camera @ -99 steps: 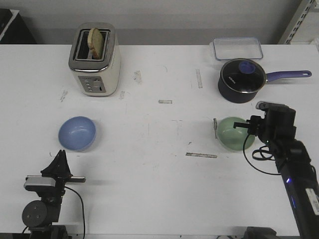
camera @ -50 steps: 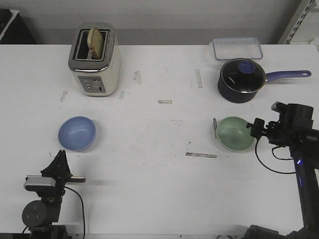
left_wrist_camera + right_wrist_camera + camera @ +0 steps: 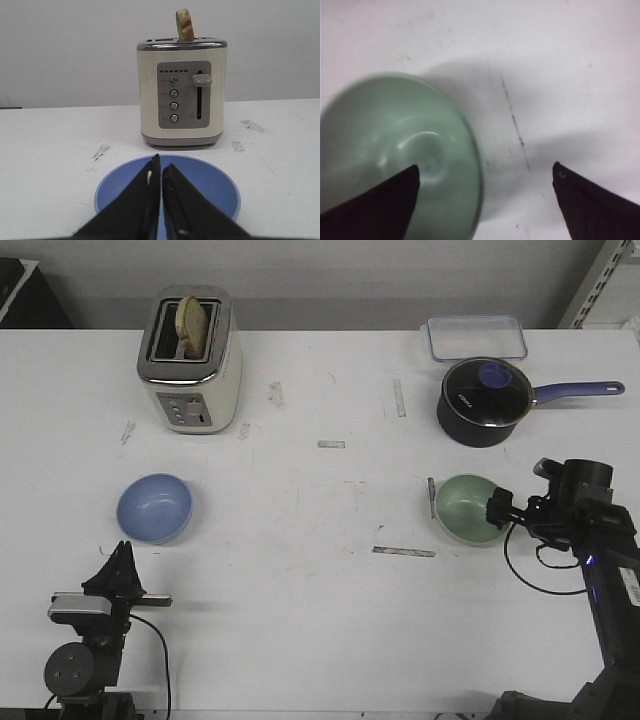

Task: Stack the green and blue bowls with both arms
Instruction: 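Reach the right gripper to the green bowl rim and grasp it, then slide the green bowl with the right gripper toward the table center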

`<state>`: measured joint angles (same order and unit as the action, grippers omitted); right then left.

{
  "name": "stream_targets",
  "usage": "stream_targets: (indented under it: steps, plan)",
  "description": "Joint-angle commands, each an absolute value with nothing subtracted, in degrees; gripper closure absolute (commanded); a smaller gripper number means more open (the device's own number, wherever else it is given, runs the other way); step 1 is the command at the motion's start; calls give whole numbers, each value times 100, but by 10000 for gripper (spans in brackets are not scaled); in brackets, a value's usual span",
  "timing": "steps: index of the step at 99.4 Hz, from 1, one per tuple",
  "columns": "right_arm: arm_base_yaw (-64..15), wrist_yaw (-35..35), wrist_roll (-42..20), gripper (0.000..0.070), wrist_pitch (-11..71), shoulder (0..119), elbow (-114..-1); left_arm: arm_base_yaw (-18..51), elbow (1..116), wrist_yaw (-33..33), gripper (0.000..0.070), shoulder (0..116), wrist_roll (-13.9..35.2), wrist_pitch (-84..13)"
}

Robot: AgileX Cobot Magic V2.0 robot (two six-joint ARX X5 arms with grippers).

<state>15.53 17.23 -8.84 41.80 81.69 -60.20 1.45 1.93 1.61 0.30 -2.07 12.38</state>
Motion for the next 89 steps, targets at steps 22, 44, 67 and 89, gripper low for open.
stream_targets:
  steps: [22, 44, 67, 89]
  plan:
    - [1494, 1973, -1074, 301, 3636, 8449, -5682, 134, 71, 169, 699, 19, -233, 1295]
    - [1496, 1949, -1096, 597, 3511, 8449, -5682, 134, 71, 169, 699, 19, -235, 1295]
    - [1494, 1949, -1184, 695, 3511, 8409, -5721, 134, 71, 169, 699, 19, -235, 1295]
    - [1177, 1946, -1415, 695, 3509, 8062, -6139, 134, 71, 169, 699, 19, -233, 1295]
